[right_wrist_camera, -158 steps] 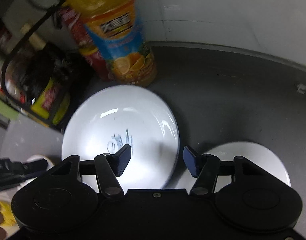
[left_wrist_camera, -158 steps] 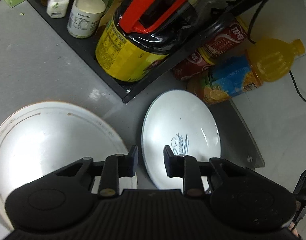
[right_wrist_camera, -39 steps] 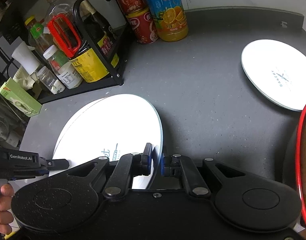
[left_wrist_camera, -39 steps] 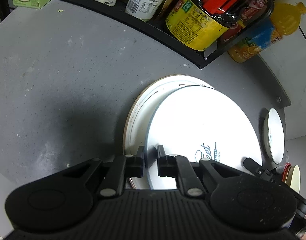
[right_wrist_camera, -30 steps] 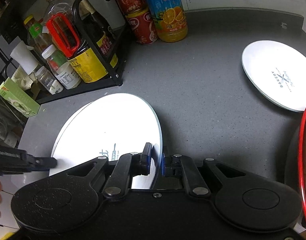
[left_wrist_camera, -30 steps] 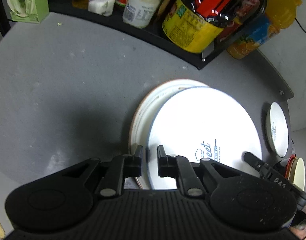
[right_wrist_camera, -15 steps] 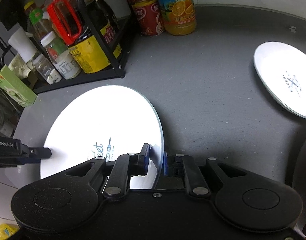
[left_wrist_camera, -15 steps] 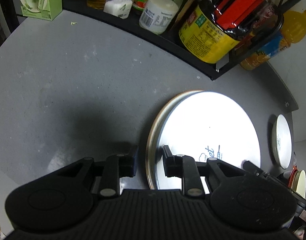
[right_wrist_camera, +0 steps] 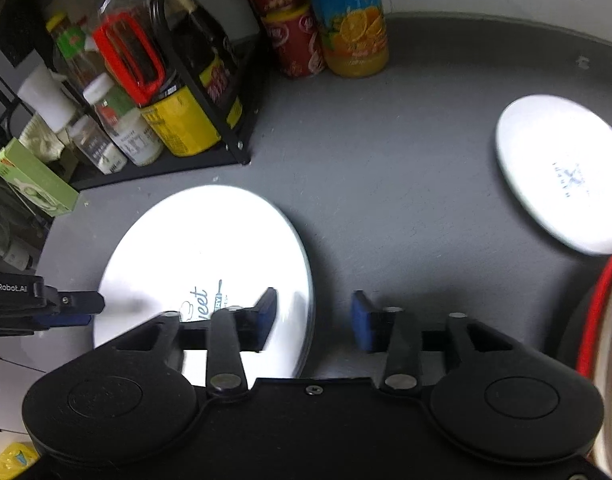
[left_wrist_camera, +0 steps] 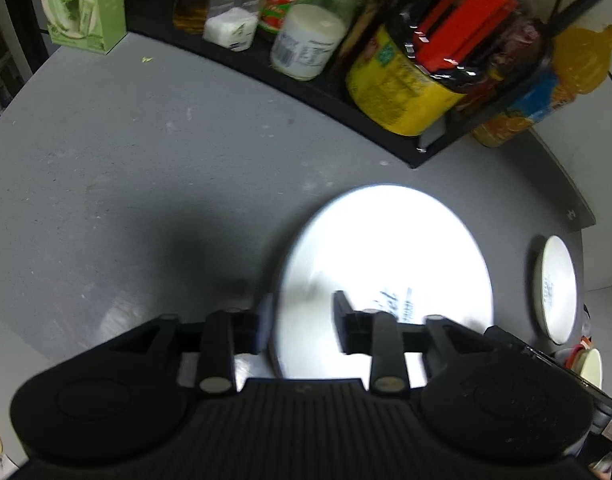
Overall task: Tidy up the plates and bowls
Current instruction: 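Open both grippers and release the 'Sweet' plate on the stack, then move both grippers to the white 'BAKERY' plate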
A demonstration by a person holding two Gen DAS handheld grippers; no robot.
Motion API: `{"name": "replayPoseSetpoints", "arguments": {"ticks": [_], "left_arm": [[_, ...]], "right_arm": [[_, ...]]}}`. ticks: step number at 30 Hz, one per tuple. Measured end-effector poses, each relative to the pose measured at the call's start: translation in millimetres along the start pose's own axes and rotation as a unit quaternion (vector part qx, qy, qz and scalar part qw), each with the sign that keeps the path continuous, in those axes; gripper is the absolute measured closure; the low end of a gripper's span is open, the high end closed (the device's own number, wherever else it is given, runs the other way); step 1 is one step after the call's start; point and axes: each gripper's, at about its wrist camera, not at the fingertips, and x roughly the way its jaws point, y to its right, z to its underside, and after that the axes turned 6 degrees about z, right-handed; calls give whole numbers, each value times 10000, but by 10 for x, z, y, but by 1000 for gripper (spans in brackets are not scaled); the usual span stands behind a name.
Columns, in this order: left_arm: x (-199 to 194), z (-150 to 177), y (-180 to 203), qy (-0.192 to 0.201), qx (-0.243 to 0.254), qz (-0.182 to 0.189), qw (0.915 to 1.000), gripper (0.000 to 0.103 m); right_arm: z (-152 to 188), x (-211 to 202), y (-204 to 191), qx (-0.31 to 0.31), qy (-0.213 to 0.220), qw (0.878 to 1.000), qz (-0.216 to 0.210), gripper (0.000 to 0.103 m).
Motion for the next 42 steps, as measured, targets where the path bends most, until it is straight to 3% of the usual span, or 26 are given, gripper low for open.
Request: {"name": "replayPoseSetpoints", "arguments": {"ticks": [1,7,12,19,29,42], "left_arm": [[-12,2,79,-53,61,-39,10000,53],[-39,-67,574,13,555,19,9985,37],[-142,-61,936,103,787,252,9965,29],[-46,-43,1429,79,1117,319,9932,26],[275,6,2047,66,1461,377,9885,26],[866,29,2700,-426,1604,621,9842,26]], "right_arm": [[-17,-70,30,18,48,10000,-14,54],[-144,-378,229,83,241,9997,-70,38],[-200,-588,446,104,362,9990,-222,19],[-265,-777,814,269,542,9981,-140,11],[-357,-851,1540,911,719,9931,183,9],[-441,-727,2268,1585,627,9837,580,10]]}}
